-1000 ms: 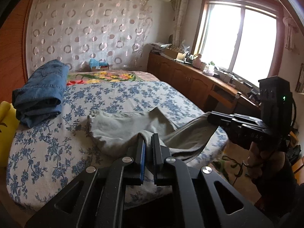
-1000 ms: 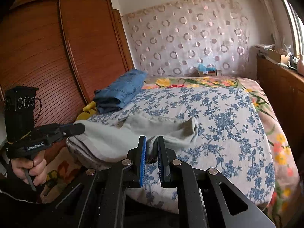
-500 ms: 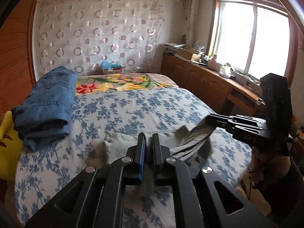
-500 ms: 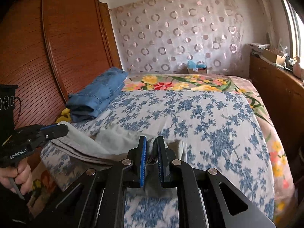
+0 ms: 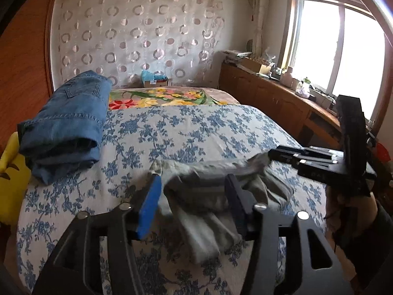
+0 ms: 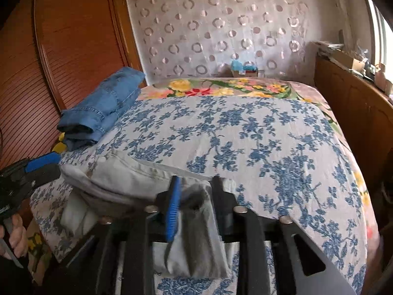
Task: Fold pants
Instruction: 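Lift the hem with both grippers and fold it over toward the waistband, then open both grippers and release the folded pants on the bedspread, then grasp the pants waistband with the left gripper while the right gripper grasps the other end, then lift the folded pants with both grippers and carry them onto the folded jeans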
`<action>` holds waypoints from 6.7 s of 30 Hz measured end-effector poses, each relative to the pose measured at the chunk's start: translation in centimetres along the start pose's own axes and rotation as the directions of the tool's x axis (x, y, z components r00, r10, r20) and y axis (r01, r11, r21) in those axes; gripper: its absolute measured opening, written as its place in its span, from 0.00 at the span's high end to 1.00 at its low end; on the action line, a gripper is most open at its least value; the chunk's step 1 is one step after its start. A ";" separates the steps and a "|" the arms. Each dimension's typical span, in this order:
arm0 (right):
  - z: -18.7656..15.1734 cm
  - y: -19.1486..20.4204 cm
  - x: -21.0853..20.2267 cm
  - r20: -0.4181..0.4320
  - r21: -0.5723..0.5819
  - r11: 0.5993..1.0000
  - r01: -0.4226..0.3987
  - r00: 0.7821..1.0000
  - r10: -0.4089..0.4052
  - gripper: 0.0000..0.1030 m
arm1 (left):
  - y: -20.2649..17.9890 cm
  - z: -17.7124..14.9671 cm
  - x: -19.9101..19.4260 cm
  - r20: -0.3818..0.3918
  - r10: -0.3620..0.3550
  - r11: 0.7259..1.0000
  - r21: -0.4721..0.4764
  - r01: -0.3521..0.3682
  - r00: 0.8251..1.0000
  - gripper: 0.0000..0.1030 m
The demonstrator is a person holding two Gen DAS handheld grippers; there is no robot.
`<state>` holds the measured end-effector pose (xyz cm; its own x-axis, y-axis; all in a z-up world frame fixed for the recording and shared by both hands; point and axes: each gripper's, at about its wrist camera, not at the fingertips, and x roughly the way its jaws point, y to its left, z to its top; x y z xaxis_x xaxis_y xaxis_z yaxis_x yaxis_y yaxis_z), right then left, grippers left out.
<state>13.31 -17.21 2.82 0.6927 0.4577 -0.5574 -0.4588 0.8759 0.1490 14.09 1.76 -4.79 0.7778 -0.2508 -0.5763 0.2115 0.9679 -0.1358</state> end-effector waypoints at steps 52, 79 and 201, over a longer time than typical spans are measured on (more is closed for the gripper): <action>-6.6 -1.9 -2.6 -0.073 -0.012 0.999 -0.030 0.997 0.029 0.96 | 0.1 -5.4 -0.1 -0.110 -0.018 0.999 0.048 0.023 0.994 0.91; -8.1 0.3 -8.9 -0.019 -0.029 0.995 -0.091 0.996 0.091 0.93 | -0.3 -6.6 -3.9 -0.105 0.005 0.998 0.060 0.002 0.994 0.56; -3.1 2.9 -4.2 0.040 -0.123 0.984 -0.129 0.990 0.135 0.87 | 1.8 0.3 -2.1 -0.010 -0.109 0.994 -0.030 0.109 0.994 0.84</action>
<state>7.38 -17.02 3.08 0.6459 0.5776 -0.4992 -0.6093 0.7840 0.1187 13.02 4.00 -3.60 0.7441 -0.3545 -0.5663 0.2771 0.9350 -0.2213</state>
